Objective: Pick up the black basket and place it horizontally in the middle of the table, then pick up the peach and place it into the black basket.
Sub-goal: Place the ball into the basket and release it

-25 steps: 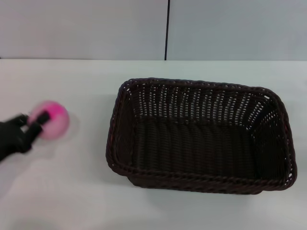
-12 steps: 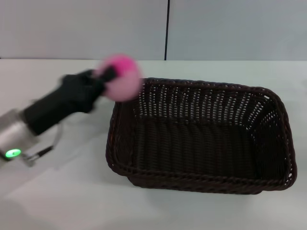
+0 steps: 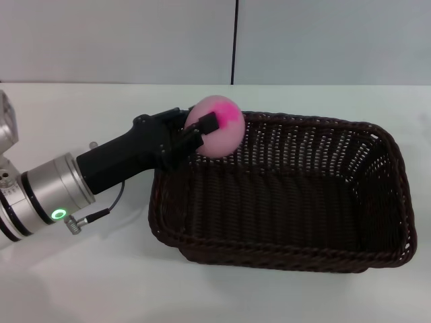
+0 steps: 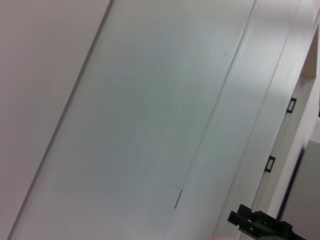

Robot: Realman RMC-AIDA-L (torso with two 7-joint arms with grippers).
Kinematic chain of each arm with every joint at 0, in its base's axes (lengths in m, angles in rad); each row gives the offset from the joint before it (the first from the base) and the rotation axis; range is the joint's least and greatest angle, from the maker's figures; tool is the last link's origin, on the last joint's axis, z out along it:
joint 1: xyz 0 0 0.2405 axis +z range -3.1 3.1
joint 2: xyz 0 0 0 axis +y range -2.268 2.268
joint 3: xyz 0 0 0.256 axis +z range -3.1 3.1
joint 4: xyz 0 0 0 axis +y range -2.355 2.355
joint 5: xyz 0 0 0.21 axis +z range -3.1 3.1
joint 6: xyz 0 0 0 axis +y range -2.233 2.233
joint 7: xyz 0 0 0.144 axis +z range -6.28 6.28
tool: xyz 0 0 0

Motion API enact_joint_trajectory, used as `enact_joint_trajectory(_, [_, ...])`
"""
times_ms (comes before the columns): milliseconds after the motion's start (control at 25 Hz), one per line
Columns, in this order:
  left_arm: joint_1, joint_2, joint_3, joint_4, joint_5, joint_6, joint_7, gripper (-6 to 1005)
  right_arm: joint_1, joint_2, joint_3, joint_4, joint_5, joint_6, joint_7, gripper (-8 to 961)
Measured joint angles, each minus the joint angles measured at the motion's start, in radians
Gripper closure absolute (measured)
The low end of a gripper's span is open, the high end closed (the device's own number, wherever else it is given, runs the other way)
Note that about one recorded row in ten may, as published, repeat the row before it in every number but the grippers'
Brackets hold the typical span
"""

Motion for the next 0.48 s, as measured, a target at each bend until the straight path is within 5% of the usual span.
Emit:
enact_joint_trajectory(360, [0.011,0.003,-0.026,-0.005,-0.003,0.007,0.006,666,0.016,0.0,0.0,0.007,0.0,0.017,-0.001,350])
enact_joint_trajectory(480, [0.017,0.005,-0.053,-0.004,-0.009,0.021,0.006,444,0.021,0.0,-0.001,0.007,0.0,0.021,-0.001,350])
